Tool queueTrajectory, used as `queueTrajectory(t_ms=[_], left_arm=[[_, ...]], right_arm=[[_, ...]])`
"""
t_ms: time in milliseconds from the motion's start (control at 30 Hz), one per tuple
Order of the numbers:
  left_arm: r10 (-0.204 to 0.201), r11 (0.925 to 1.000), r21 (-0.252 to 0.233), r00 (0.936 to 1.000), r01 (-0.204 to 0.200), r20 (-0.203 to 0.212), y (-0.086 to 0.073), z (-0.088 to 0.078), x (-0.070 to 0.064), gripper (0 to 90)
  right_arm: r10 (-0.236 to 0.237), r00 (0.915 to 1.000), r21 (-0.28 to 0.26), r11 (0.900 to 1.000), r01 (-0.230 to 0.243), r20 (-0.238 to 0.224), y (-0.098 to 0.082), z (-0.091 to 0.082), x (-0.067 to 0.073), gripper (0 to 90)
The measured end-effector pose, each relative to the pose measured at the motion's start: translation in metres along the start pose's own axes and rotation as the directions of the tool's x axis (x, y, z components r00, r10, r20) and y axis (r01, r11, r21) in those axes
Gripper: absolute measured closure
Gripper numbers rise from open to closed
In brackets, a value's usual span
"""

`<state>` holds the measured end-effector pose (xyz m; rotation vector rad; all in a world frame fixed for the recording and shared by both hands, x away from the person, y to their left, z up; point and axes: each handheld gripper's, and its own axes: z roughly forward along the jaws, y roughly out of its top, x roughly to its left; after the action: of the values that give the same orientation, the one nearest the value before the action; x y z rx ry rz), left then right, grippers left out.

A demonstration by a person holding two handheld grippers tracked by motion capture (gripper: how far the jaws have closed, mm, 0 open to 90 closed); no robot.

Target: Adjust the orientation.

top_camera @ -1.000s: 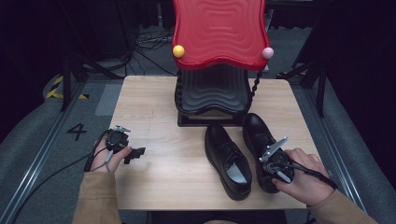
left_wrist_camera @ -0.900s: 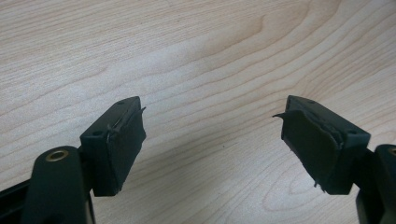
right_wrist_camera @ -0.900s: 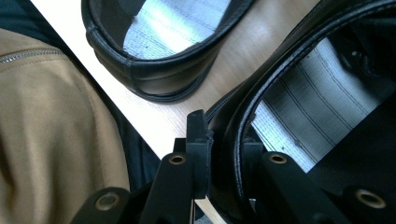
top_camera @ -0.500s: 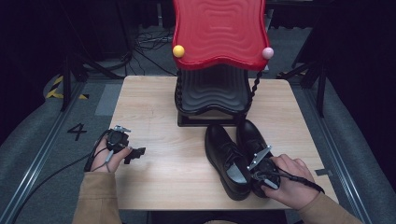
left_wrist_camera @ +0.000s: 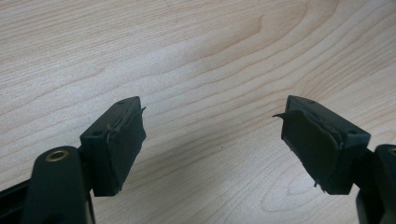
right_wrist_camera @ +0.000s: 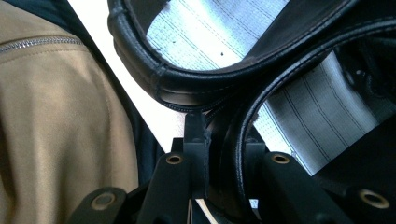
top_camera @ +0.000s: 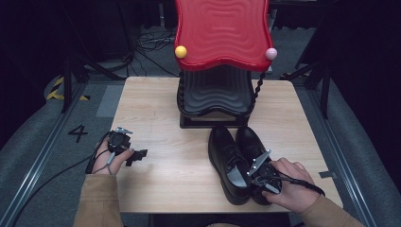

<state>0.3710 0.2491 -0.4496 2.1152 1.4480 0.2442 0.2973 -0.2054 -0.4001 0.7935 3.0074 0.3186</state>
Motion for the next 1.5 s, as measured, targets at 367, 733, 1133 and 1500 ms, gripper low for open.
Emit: queueTrajectory(t_ms=[367, 733, 1133, 1500], left_arm=[[-0.002, 1.0, 0.001, 1.0, 0.002, 0.0, 0.0, 0.0, 0.001, 21.9], [0.002, 1.0, -0.003, 1.0, -0.002, 0.007, 0.003, 0.002, 0.0, 21.9], [0.008, 1.0, 0.001, 0.9998, -0.008, 0.017, 0.009, 0.006, -0.003, 21.9], [0.016, 0.9999, 0.004, 0.9998, -0.016, 0.012, 0.009, 0.006, -0.003, 21.9]], right_arm=[[-0.004, 0.9993, -0.008, 1.0, 0.004, 0.037, -0.001, 0.006, -0.012, 80.1], [0.019, 0.9997, -0.039, 0.999, -0.019, 0.012, 0.001, 0.005, -0.011, 78.2], [0.083, 0.9964, -0.093, 0.992, -0.082, 0.013, -0.006, -0.013, -0.014, 66.7], [0.228, 0.9729, -0.173, 0.957, -0.231, -0.04, -0.006, -0.035, -0.019, 57.7]])
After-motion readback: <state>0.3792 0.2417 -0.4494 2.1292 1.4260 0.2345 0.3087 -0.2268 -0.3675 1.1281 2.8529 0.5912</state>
